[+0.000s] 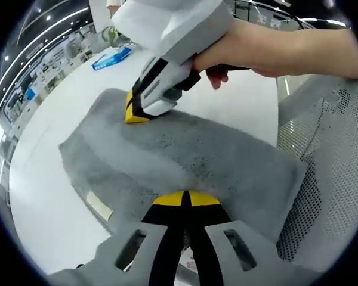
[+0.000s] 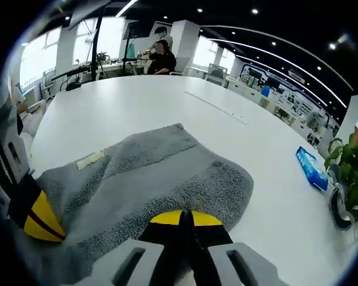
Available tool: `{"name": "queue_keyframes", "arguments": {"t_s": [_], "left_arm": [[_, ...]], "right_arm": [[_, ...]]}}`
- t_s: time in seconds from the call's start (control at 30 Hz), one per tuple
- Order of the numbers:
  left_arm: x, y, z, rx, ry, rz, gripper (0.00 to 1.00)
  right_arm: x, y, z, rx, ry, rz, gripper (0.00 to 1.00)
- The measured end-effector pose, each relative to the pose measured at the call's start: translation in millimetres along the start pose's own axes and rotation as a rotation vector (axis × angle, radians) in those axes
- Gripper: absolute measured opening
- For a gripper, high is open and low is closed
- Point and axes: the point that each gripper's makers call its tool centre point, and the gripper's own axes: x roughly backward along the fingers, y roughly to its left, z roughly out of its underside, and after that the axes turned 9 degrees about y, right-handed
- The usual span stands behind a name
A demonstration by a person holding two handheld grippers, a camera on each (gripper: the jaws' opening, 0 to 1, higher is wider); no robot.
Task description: Open the folded towel by lifting each exposed corner and separating the folded layers until the towel lies flat within the target outline without major curled edges
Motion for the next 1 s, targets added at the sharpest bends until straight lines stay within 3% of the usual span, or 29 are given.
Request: {"name": "queue_keyframes", "arguments": {"t_s": [0.23, 0.37, 0.47, 0.5, 0.67, 0.8, 0.87, 1.0], "left_arm": [[-5.6, -5.5, -10.8, 0.082, -0.082, 0.068, 0.0], [-3.5, -3.8, -8.6, 0.235, -0.176, 0.147, 0.0], [-1.7, -2.4, -7.5, 0.313, -0.246, 0.167, 0.0], [-1.0, -1.9, -6.2, 0.354, -0.242, 0.182, 0.0], [-1.1, -1.6, -7.2, 0.356, -0.232, 0.196, 0.0], [-0.8, -2.7, -8.6, 0.332, -0.231, 0.184, 0.0], [-0.3, -3.0, -10.3, 0.315, -0.218, 0.174, 0.0], [4.0, 4.7, -17.9, 0.473, -0.258, 0.246, 0.0]], "right_arm": [[-2.6, -3.6, -1.7, 0.002, -0.054, 0.036, 0.0], [-2.5, -4.0, -2.6, 0.026, -0.079, 0.047, 0.0], [-1.9, -3.6, -3.8, 0.06, -0.104, 0.067, 0.0], [-1.6, -3.6, -4.5, 0.086, -0.118, 0.076, 0.0], [-1.6, -5.0, -5.0, 0.073, -0.124, 0.072, 0.0], [-1.5, -5.4, -5.1, 0.062, -0.142, 0.069, 0.0], [-0.7, -6.2, -5.1, 0.052, -0.183, 0.086, 0.0], [2.6, -8.1, -5.7, -0.041, -0.196, 0.073, 0.0]]}}
